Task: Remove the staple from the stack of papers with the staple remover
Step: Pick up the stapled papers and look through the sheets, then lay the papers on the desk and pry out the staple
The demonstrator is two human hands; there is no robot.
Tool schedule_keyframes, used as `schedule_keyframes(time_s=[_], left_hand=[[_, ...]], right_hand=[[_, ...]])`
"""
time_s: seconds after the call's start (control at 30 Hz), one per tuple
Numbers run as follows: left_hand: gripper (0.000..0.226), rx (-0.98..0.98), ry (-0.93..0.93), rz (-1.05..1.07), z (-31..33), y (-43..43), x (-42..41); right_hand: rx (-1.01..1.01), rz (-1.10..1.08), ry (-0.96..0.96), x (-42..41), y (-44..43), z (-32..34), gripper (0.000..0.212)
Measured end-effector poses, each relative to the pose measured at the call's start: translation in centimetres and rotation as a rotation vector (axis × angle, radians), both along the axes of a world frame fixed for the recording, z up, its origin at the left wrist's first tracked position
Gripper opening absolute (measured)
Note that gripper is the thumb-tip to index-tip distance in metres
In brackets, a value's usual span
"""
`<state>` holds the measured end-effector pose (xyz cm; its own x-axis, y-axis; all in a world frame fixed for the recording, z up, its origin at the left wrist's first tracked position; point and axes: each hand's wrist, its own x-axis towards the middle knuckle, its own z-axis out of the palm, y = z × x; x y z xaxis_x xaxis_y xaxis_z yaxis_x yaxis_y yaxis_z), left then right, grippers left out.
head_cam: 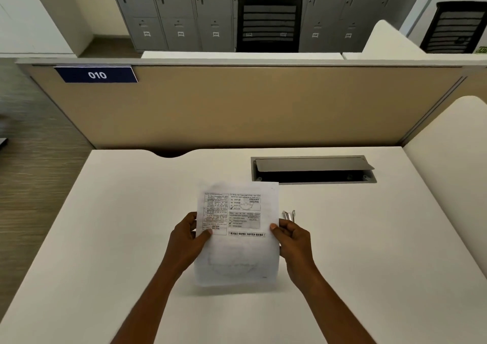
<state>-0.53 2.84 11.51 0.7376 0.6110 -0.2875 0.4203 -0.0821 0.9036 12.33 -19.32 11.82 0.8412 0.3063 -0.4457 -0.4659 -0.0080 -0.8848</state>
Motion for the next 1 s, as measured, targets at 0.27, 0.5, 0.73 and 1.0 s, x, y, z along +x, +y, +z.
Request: schedule_keyframes(time_s=[0.27, 0.5, 0.73, 1.0], left_hand=[[0.031, 0.247, 0.182, -0.095, -4.8, 1.1, 2.0], [0.030, 0.279, 0.273, -0.140, -9.0, 0.9, 2.6], [0.040, 0.310, 0.302, -0.108, -11.8, 0.5, 3.0], [0.023, 0.292, 0.388, 0.000, -13.6, 0.1, 2.7]], right_hand=[[-0.291, 0.017, 0.151, -0.1, 0.1, -6.3, 0.008], [-0.475, 0.034, 0.155, -1.2, -0.1, -9.9, 0.012], [-0.660, 0.122, 0.016, -1.9, -0.1, -12.3, 0.008], [-0.729, 0.135, -0.071, -2.4, -0.1, -13.6, 0.014]])
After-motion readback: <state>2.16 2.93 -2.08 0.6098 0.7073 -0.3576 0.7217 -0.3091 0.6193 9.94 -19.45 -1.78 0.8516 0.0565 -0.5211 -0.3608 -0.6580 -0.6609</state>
